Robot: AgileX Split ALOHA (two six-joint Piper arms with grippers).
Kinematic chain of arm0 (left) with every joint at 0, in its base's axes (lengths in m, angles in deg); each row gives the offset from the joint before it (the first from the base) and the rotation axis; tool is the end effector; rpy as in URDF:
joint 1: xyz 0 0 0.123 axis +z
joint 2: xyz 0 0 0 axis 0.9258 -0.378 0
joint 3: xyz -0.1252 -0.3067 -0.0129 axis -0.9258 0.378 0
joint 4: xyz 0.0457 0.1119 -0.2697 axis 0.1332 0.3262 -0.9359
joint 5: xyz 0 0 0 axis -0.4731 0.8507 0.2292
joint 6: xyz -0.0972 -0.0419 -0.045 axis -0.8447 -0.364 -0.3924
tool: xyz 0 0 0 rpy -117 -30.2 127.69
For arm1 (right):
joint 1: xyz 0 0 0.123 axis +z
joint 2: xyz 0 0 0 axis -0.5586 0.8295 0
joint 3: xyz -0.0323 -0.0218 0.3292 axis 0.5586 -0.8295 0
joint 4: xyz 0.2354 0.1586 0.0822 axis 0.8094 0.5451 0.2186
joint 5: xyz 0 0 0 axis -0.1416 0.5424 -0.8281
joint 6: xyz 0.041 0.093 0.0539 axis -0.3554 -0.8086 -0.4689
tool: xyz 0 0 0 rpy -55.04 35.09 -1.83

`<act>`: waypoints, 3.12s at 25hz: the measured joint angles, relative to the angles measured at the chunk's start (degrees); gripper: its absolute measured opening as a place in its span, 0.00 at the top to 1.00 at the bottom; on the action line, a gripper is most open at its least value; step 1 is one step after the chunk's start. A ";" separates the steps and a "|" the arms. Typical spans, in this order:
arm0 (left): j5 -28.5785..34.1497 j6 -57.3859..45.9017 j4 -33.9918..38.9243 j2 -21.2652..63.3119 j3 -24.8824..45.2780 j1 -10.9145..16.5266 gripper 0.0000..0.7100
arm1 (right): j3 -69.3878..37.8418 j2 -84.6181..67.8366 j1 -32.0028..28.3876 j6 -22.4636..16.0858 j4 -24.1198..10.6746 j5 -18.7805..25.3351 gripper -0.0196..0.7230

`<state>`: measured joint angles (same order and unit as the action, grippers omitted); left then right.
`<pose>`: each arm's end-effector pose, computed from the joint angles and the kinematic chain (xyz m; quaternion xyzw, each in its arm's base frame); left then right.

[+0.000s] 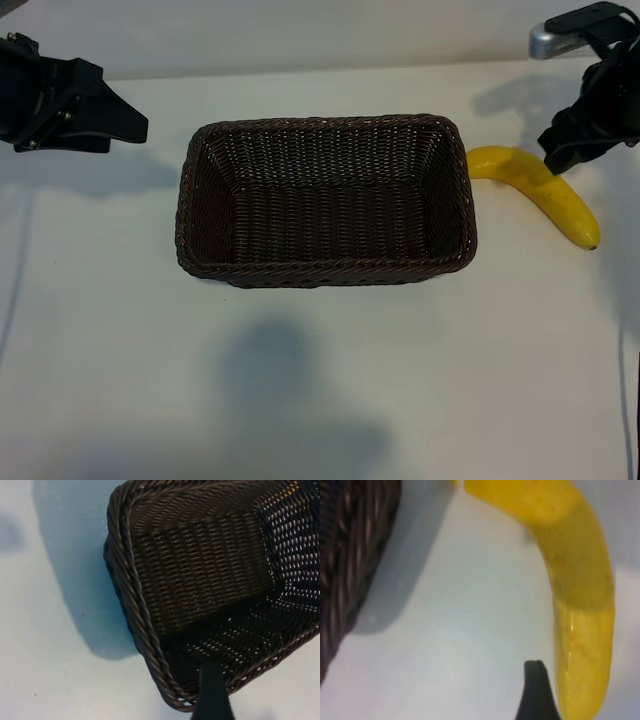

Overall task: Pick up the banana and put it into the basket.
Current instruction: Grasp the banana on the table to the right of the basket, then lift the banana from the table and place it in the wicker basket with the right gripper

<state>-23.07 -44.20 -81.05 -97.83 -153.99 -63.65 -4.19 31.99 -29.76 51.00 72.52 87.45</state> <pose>0.3675 -0.0377 0.3165 0.0571 0.9344 -0.2700 0.2251 0.4426 0.0557 0.2121 -0.2361 0.9592 0.0807 0.1327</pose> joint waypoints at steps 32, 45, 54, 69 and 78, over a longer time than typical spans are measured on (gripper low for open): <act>-3.34 0.88 0.11 0.00 0.00 0.00 0.23 | 0.00 12.95 -0.30 2.83 0.92 -8.98 0.40; -3.85 0.97 0.11 0.00 0.00 0.00 0.23 | 5.14 6.45 -0.30 4.34 3.79 0.44 0.42; -3.75 1.19 0.11 0.00 0.00 0.00 0.23 | 7.30 -3.35 -0.30 4.21 4.81 3.58 0.42; -3.74 1.19 0.11 0.00 0.00 0.00 0.23 | 7.30 -12.24 0.77 5.92 15.39 10.71 0.42; -3.49 1.19 0.11 0.00 0.00 0.00 0.23 | 7.30 -12.37 9.21 6.09 15.43 9.88 0.42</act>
<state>-26.56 -43.01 -80.94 -97.83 -153.99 -63.65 3.10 19.62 -20.55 57.10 87.95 97.34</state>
